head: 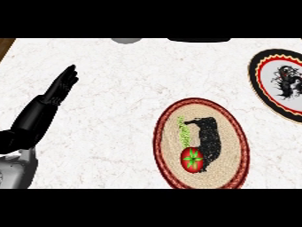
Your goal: Pick the squash from the placemat and place it in the plate
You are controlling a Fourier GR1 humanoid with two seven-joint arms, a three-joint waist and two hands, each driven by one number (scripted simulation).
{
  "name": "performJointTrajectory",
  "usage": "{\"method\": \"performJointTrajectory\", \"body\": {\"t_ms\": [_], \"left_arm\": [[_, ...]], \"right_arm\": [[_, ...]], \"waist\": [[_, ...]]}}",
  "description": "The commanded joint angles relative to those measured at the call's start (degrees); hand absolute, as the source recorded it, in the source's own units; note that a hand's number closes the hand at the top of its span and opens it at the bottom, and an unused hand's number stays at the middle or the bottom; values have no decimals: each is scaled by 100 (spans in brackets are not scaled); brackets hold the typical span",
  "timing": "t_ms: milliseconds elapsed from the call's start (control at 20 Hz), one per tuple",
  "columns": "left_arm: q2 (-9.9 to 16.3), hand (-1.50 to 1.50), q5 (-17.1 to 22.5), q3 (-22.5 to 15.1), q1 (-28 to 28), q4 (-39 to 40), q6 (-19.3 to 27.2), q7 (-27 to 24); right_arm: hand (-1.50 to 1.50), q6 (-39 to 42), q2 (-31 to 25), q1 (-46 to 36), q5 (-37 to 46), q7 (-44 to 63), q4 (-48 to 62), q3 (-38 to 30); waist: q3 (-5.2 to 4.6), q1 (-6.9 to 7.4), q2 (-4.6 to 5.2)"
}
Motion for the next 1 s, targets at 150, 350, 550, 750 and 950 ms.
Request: {"method": "performJointTrajectory", "body": {"t_ms": [150, 350, 550, 750, 950], "left_arm": [[40, 0, 113, 53, 143, -184, -238, -10], [-35, 0, -105, -26, 129, 14, -182, -212], [-198, 0, -67, -54, -283, -277, -50, 337], [-216, 0, -231, 40, -372, 149, 6, 84], [-189, 0, -157, 37, -127, 37, -128, -53]], "right_arm": [[150, -4, 214, -1299, 878, -167, 2303, 414], [-150, 168, 392, -1997, 1395, 580, 3108, 709], [-150, -201, 609, -2506, 1455, -419, 4412, 478], [-150, -352, 748, -2782, 1257, -1196, 4883, 190], [-150, 80, 491, -2850, 869, -2027, 5212, -209]], "waist": [[6, 167, 33], [4, 176, 46], [17, 159, 54], [17, 116, 59], [24, 142, 75]]}}
